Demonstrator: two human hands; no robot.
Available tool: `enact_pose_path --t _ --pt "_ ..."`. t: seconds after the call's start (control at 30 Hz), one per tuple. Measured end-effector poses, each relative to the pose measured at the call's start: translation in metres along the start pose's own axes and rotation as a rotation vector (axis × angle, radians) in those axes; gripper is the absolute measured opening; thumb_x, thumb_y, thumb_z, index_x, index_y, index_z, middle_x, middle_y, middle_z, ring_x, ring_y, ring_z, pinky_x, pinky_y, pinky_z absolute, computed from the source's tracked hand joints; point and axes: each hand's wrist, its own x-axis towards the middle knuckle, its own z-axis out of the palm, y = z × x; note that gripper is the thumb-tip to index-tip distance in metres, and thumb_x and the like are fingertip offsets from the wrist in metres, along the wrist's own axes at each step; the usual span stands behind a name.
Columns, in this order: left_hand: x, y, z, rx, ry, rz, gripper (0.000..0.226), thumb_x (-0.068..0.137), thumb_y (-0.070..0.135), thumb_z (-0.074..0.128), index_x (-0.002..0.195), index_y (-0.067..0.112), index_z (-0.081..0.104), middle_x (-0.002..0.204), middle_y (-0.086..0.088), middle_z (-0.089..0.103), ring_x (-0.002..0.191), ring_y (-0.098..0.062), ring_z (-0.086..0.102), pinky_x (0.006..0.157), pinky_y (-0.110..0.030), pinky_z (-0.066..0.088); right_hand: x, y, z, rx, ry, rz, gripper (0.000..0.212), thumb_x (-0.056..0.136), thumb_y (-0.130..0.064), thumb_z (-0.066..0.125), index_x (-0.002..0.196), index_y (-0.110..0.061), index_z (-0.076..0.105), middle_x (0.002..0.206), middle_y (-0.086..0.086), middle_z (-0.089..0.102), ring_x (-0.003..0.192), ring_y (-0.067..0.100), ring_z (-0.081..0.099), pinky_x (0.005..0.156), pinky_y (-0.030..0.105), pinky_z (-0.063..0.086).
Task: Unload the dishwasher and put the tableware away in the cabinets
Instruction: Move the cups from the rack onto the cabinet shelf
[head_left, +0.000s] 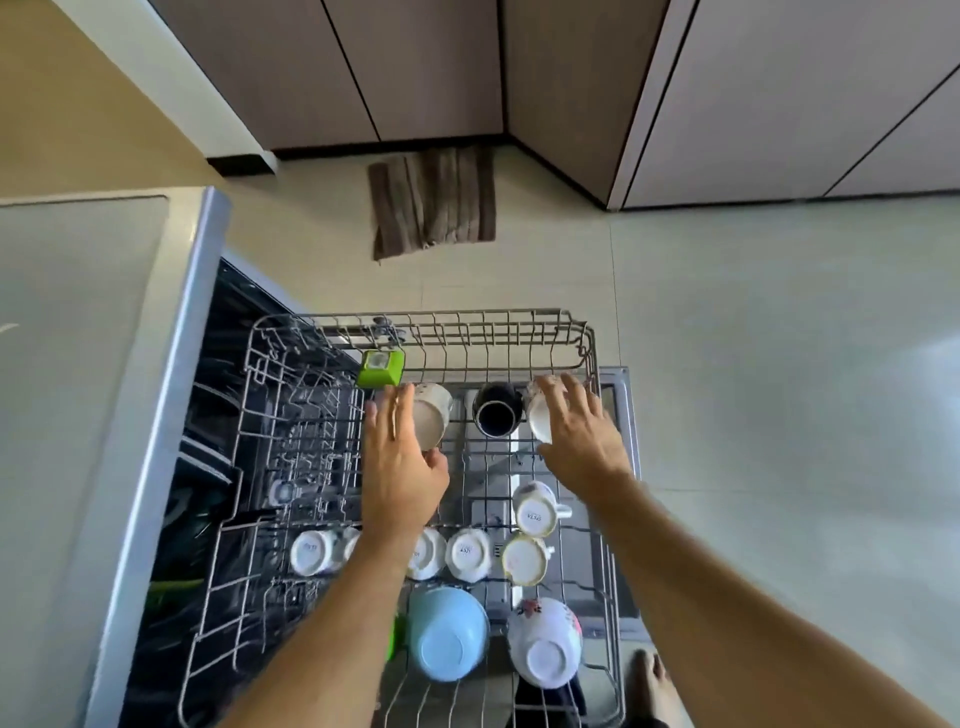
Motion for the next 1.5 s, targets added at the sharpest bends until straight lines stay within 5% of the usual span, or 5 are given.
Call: enact_pose_path --t 0.2,0.5,0.7,1.13,1.5 --pt "0.024 -0.024 0.040 0.001 -0.033 -0.153 0.104 0.073 0.033 0.082 0.153 0.017 0.018 0.159 -0.011 0.024 0.141 -0.037 0.030 0.111 -0.053 0.037 0.009 0.007 0.038 -0.141 0.154 0.003 0.102 0.077 -0.036 0.080 0.155 -0.018 0.017 0.151 0.022 0.033 0.122 0.037 0.049 0.106 0.045 0.045" --pt "0.038 -0.020 0.066 -0.267 0.043 -0.254 0.123 0.056 0.031 0.094 0.151 0.013 0.019 0.144 -0.017 0.037 0.125 -0.034 0.048 0.098 -0.049 0.049 0.023 0.011 0.052 -0.076 0.204 0.022 0.107 0.064 -0.023 0.090 0.148 -0.017 0.024 0.140 0.019 0.041 0.102 0.036 0.054 0.087 0.045 0.054" --pt "0.034 -0.022 0.060 -0.275 0.107 -0.313 0.096 0.061 0.033 0.092 0.133 0.015 0.031 0.126 -0.014 0.056 0.104 -0.036 0.061 0.077 -0.047 0.056 0.024 0.010 0.050 0.042 0.260 0.000 0.090 0.068 -0.020 0.083 0.142 -0.006 0.036 0.126 0.012 0.053 0.102 0.034 0.054 0.092 0.043 0.047" --pt "-0.028 0.024 -0.055 -0.414 0.266 -0.293 0.095 0.056 0.036 0.094 0.128 0.018 0.035 0.120 -0.007 0.055 0.097 -0.019 0.055 0.076 -0.032 0.052 -0.062 -0.007 -0.045 0.460 0.356 -0.046 0.086 0.065 -0.015 0.086 0.133 -0.007 0.033 0.123 0.014 0.051 0.105 0.035 0.056 0.080 0.032 0.047" --pt "-0.129 0.103 -0.164 -0.668 0.604 -0.223 0.092 0.059 0.032 0.094 0.135 0.026 0.042 0.123 0.002 0.051 0.103 -0.014 0.053 0.071 -0.016 0.042 -0.140 -0.032 -0.170 0.743 0.495 -0.341 0.085 0.061 -0.024 0.091 0.132 -0.021 0.045 0.117 0.001 0.040 0.098 -0.017 0.043 0.071 -0.003 0.036"
